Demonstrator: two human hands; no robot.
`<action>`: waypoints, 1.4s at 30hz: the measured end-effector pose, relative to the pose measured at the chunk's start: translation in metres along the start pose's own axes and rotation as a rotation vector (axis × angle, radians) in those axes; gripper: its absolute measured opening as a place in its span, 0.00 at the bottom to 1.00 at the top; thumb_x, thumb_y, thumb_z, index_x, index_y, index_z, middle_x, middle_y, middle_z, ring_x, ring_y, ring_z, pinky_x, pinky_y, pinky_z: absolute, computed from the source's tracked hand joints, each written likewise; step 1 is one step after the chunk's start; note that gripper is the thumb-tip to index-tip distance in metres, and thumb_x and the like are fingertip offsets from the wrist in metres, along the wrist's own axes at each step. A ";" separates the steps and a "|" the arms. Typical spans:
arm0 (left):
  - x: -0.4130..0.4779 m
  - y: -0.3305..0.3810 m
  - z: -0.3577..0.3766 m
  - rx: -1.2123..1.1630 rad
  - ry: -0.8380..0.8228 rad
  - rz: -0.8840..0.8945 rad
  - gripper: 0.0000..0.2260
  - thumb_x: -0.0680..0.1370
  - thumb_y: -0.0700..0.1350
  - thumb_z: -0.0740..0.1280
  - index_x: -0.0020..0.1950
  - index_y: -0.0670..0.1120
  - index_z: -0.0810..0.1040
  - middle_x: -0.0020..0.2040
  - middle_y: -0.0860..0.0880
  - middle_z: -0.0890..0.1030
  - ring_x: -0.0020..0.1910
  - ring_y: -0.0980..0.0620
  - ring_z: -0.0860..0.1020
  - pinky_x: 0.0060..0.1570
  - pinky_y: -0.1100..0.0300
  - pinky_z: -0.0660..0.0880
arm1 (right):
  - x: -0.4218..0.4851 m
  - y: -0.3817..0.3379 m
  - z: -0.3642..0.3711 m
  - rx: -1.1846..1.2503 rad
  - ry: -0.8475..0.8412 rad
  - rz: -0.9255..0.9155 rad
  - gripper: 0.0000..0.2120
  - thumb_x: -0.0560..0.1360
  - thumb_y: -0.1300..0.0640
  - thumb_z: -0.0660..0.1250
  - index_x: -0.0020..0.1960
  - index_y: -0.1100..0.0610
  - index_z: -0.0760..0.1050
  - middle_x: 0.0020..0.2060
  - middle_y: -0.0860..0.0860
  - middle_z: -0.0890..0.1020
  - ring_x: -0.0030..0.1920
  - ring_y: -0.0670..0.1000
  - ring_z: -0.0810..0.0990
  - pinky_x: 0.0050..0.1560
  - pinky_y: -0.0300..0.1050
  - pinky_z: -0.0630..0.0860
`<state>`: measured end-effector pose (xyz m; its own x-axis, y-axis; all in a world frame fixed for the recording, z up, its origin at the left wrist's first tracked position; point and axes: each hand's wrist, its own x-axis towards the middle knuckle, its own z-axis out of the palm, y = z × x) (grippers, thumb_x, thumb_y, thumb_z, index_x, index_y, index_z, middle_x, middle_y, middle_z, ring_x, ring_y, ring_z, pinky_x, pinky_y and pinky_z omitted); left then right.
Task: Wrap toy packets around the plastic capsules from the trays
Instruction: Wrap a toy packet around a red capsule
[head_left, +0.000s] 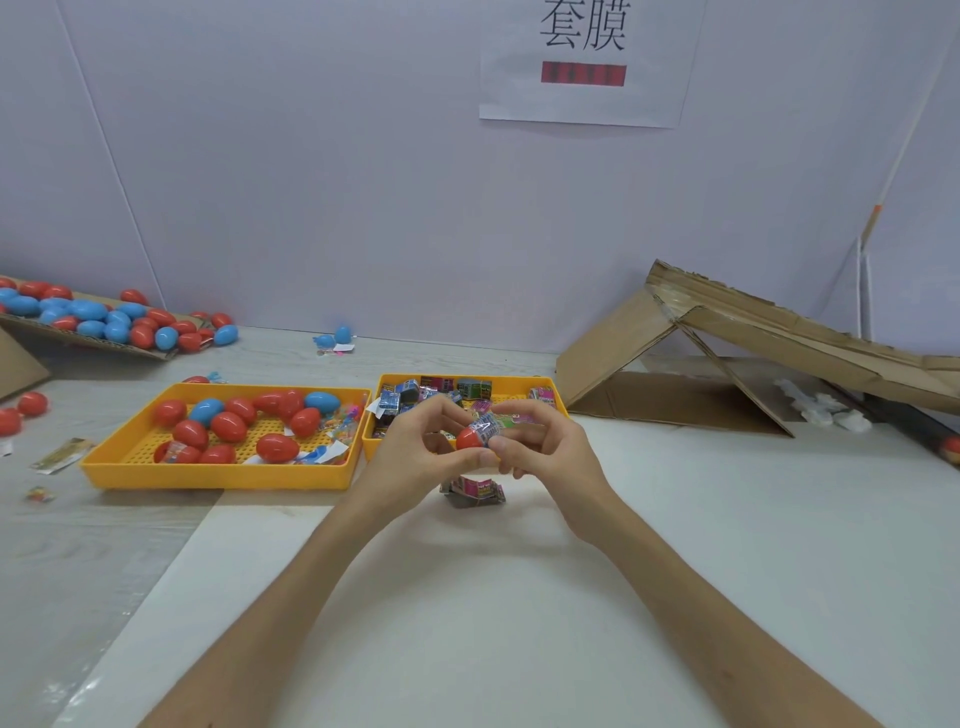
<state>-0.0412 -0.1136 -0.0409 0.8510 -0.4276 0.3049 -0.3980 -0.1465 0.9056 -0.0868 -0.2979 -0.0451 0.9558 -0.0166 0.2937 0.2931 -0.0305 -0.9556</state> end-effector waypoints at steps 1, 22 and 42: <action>0.000 0.000 0.000 -0.029 -0.005 -0.023 0.21 0.66 0.55 0.77 0.52 0.47 0.78 0.47 0.47 0.84 0.43 0.42 0.83 0.38 0.57 0.82 | 0.000 0.000 0.000 0.007 0.010 -0.005 0.14 0.75 0.63 0.74 0.57 0.52 0.79 0.38 0.52 0.85 0.34 0.49 0.80 0.37 0.38 0.75; -0.002 0.007 -0.005 -0.478 -0.097 -0.216 0.16 0.72 0.46 0.73 0.54 0.40 0.75 0.45 0.40 0.86 0.43 0.46 0.85 0.43 0.59 0.82 | -0.006 0.007 0.009 -0.546 0.190 -0.545 0.18 0.70 0.59 0.78 0.59 0.54 0.80 0.52 0.46 0.84 0.44 0.43 0.80 0.43 0.33 0.73; -0.003 0.008 -0.003 -0.414 -0.104 -0.232 0.18 0.72 0.51 0.73 0.53 0.40 0.75 0.51 0.37 0.85 0.43 0.43 0.86 0.45 0.55 0.83 | -0.006 0.009 0.010 -0.669 0.153 -0.614 0.22 0.72 0.61 0.76 0.66 0.54 0.79 0.57 0.47 0.80 0.48 0.38 0.77 0.48 0.27 0.70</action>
<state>-0.0455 -0.1107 -0.0338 0.8541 -0.5156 0.0689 -0.0138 0.1099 0.9938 -0.0897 -0.2879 -0.0558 0.6094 0.0630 0.7903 0.6266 -0.6490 -0.4314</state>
